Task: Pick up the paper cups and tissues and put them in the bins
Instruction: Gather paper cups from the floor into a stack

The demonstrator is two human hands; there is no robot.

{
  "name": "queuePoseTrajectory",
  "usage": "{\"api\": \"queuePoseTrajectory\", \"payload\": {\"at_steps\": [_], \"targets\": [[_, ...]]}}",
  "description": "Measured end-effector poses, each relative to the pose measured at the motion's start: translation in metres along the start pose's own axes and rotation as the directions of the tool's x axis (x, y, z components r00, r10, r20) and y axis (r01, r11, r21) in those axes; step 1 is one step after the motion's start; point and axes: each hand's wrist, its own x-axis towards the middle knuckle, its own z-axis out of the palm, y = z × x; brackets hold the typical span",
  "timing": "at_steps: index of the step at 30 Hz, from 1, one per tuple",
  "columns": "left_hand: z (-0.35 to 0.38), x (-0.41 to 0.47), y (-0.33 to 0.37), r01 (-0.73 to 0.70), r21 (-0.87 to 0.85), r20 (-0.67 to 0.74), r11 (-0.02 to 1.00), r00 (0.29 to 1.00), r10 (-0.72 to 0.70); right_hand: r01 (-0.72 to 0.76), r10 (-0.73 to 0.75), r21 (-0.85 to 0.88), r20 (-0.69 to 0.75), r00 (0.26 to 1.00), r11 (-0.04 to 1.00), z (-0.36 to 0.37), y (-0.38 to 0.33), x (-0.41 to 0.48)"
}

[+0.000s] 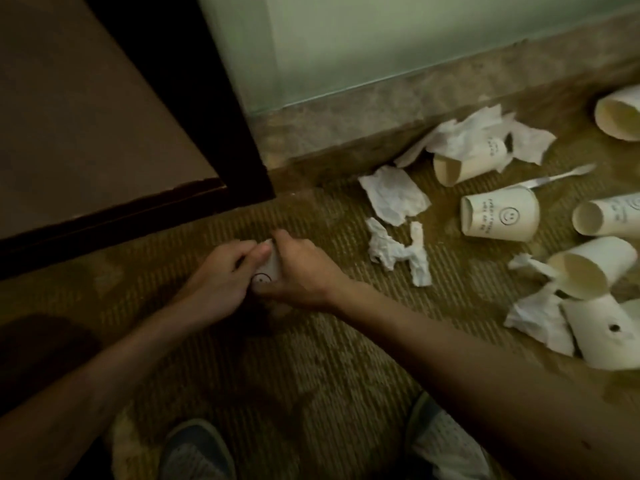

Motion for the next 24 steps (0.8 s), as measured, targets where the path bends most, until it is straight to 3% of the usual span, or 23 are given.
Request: {"api": "queuePoseTrajectory", "payload": {"at_steps": [2, 4, 6, 8, 10, 12, 15, 20, 24], "targets": [[0.012, 0.001, 0.018, -0.065, 0.014, -0.033, 0.998, 0.997, 0.066, -0.087, 0.094, 0.128, -0.054, 0.994, 0.988, -0.011, 0.015, -0.017], [0.027, 0.001, 0.039, -0.102, -0.030, -0.156, 0.994, 0.983, 0.096, -0.140, 0.175, 0.234, -0.136, 0.975, 0.962, -0.027, 0.032, -0.035], [0.047, -0.002, 0.064, -0.054, -0.199, -0.220, 0.978, 0.975, 0.009, -0.178, 0.265, 0.395, -0.177, 0.948, 0.901, -0.043, 0.051, -0.055], [0.070, -0.005, 0.088, 0.117, -0.530, -0.012, 0.840, 0.989, -0.146, -0.188, 0.327, 0.555, -0.163, 0.931, 0.810, -0.055, 0.070, -0.079], [0.091, -0.008, 0.106, 0.323, -0.662, 0.267, 0.676, 0.945, -0.189, -0.193, 0.340, 0.619, -0.128, 0.932, 0.762, -0.063, 0.088, -0.104], [0.109, -0.013, 0.115, 0.431, -0.651, 0.449, 0.625, 0.882, -0.141, -0.211, 0.321, 0.596, -0.084, 0.943, 0.775, -0.067, 0.102, -0.128], [0.132, -0.028, 0.121, 0.476, -0.593, 0.567, 0.649, 0.820, -0.083, -0.249, 0.294, 0.510, -0.009, 0.956, 0.823, -0.068, 0.119, -0.160], [0.157, -0.041, 0.131, 0.430, -0.490, 0.528, 0.759, 0.839, -0.135, -0.298, 0.294, 0.429, 0.079, 0.953, 0.853, -0.083, 0.152, -0.209], [0.164, -0.046, 0.140, 0.459, -0.453, 0.519, 0.764, 0.833, -0.193, -0.384, 0.362, 0.190, 0.144, 0.921, 0.903, -0.098, 0.181, -0.248]]}}
